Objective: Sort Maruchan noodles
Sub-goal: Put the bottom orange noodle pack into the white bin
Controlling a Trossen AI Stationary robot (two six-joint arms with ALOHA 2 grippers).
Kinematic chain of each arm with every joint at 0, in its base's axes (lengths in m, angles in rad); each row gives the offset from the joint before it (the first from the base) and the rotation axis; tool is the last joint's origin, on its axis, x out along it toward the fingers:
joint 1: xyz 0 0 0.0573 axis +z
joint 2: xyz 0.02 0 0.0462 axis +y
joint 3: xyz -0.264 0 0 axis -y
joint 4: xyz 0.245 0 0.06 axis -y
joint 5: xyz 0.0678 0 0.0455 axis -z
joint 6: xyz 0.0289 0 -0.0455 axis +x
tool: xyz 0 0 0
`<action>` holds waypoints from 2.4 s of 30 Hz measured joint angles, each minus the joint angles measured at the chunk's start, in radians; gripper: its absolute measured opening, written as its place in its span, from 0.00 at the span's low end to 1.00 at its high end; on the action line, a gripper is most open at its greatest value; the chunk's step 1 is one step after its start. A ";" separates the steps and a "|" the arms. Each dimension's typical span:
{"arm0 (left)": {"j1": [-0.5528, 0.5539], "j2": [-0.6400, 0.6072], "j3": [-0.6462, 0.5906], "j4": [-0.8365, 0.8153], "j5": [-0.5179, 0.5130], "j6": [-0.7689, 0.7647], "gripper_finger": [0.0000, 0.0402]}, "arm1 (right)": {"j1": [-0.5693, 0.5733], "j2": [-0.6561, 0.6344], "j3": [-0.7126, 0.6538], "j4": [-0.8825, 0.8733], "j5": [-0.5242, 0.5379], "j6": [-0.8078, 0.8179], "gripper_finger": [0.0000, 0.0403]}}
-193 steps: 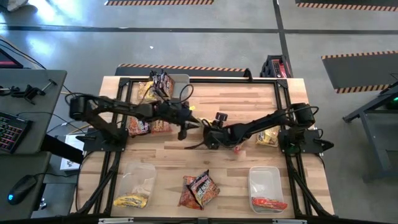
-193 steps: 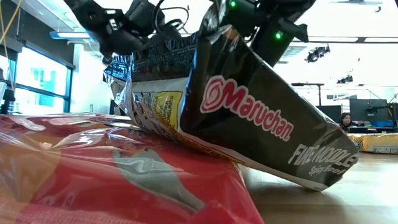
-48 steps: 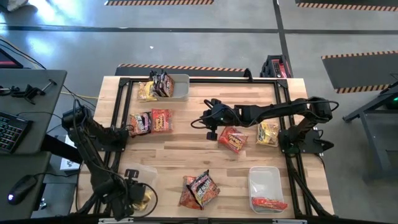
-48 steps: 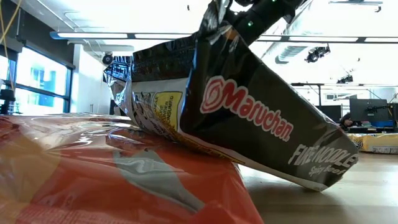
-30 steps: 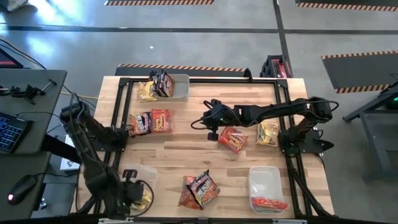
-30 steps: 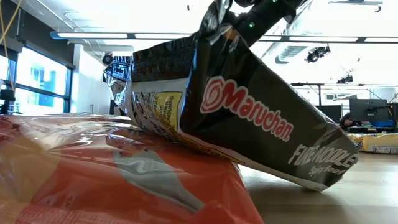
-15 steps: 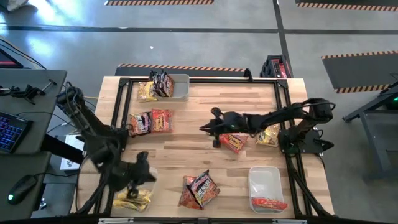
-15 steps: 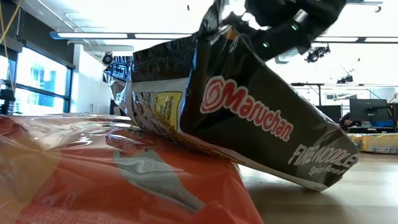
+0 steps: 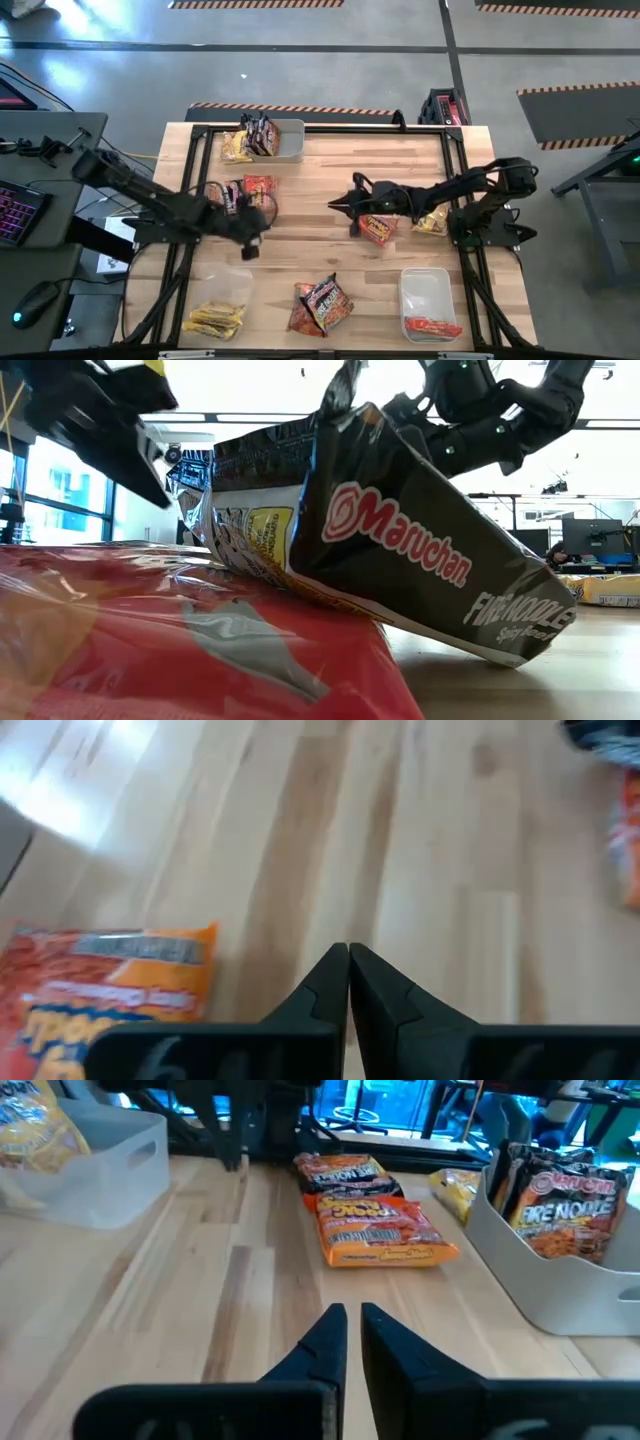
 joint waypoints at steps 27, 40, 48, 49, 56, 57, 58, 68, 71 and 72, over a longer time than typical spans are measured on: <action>0.146 0.653 0.031 0.877 0.993 -0.253 0.47 | -0.046 0.000 0.000 -0.121 0.000 0.005 0.04; 0.139 0.730 0.090 0.870 0.953 -0.081 0.35 | -0.046 0.000 0.001 -0.128 0.000 0.008 0.04; 0.145 0.730 0.090 0.862 1.011 -0.014 0.04 | -0.046 0.000 0.001 -0.129 0.000 0.008 0.04; 0.149 0.729 0.090 0.861 1.022 -0.012 0.02 | -0.046 0.000 0.001 -0.129 0.000 0.008 0.04; 0.188 0.660 0.089 0.782 1.034 0.051 0.00 | -0.046 0.000 0.001 -0.108 0.000 0.156 0.04; 0.197 0.642 0.089 0.764 1.034 0.065 0.00 | -0.047 0.000 0.001 -0.101 0.000 0.185 0.04; 0.208 0.623 0.089 0.735 1.034 0.081 0.00 | -0.047 0.000 0.002 -0.101 -0.002 0.212 0.04; 0.308 0.369 0.088 0.610 1.002 0.186 0.00 | -0.005 0.000 0.002 -0.118 -0.034 0.111 0.05; 0.334 0.301 0.088 0.612 0.962 0.204 0.00 | 0.026 0.000 0.002 -0.140 -0.019 0.040 0.11; 0.342 0.281 0.088 0.610 0.958 0.210 0.00 | 0.037 0.000 0.002 -0.140 -0.001 0.022 0.14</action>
